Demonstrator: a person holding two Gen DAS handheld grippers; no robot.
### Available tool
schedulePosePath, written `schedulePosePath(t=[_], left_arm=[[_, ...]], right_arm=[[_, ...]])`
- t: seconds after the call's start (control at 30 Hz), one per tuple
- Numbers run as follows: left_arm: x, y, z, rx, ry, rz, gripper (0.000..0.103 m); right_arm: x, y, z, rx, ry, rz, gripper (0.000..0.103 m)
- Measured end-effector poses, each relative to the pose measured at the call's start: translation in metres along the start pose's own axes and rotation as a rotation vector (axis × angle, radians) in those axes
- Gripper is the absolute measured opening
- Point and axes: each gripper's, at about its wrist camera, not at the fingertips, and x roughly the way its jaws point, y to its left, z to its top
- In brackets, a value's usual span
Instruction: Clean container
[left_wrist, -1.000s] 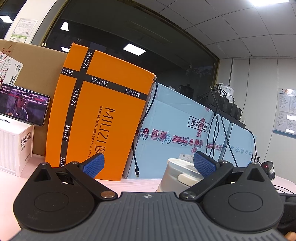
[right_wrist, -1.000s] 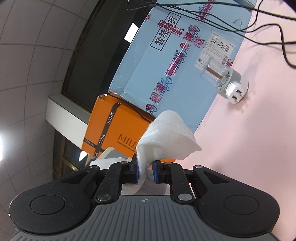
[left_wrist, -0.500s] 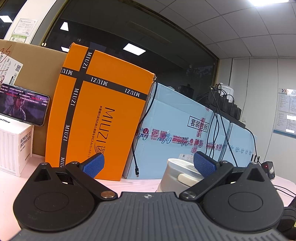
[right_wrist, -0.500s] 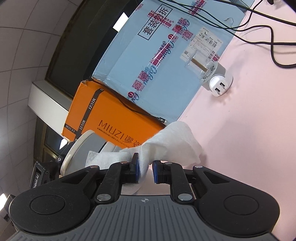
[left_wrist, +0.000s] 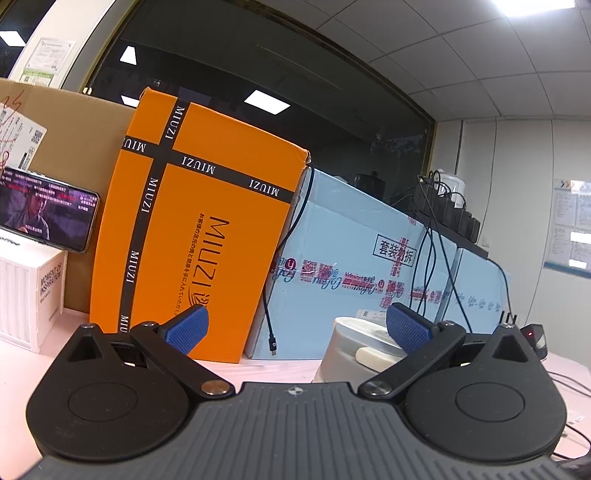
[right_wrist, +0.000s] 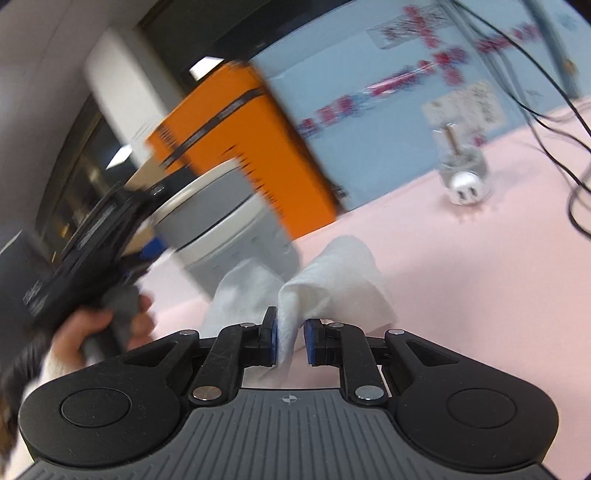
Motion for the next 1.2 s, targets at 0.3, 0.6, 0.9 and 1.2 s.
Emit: schedulePosePath(t=[0.3,0.6,0.9,1.2], left_arm=[[-0.016,0.012,0.002,-0.088,-0.112,0.079,0.103],[-0.022,0.012,-0.002,-0.074,-0.170,0.149,0.103],[-0.024,0.010,-0.003,-0.041,-0.194,0.173,0.103],[-0.029,0.008,-0.005,-0.016,-0.252,0.287,0.103]], right_arm=[[0.009,0.038,-0.016,-0.387,0.163,-0.069,0.040],[-0.004,0.057,-0.015,-0.585,0.171,-0.116,0.087],[-0.044,0.082,0.003,-0.714,0.008,-0.150,0.092],[-0.061,0.046,0.028,-0.518,-0.444,-0.216,0.103]])
